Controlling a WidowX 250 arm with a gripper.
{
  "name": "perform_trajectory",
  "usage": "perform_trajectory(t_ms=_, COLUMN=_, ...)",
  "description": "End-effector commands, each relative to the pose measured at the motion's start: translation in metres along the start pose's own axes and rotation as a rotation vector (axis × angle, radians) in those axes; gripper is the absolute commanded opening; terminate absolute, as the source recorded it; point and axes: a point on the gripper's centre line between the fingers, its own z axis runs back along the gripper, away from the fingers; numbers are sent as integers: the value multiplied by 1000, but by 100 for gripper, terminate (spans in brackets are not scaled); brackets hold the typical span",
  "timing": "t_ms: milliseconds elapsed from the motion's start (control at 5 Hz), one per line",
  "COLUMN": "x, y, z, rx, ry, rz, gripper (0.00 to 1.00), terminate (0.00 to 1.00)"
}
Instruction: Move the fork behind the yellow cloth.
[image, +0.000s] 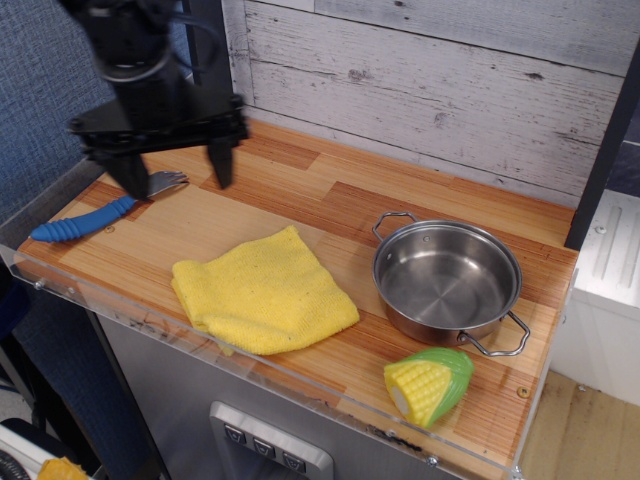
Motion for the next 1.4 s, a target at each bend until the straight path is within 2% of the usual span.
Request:
perform_trajectory(t_ms=0, x=34, y=21, z=-6, rx=26, ry=-34, rz=13, gripper=100, terminate=0)
perform_trajectory(t_ms=200, x=50, y=31, z=-17, rx=33, ry=1, rz=-73, gripper=100, terminate=0)
perform_trajectory(t_ms=400, x=64, y=40, z=-26, rx=37, ry=-14, rz=-161, gripper=100, terminate=0)
perform_trajectory(t_ms=600, x=67, y=47, z=-38, rx=45, ry=13, rz=-246, gripper=100, terminate=0)
perform_trajectory(t_ms=800, x=62, y=53, z=-52, rx=29, ry=55, rz=-334, gripper=100, terminate=0)
perform_trajectory(t_ms=1000, x=57, y=54, z=-60, rx=-11, ry=75, rz=-429, gripper=100, terminate=0)
perform_trajectory(t_ms=1200, x=56, y=59, z=-63, rx=-22, ry=81, rz=-475, gripper=100, terminate=0)
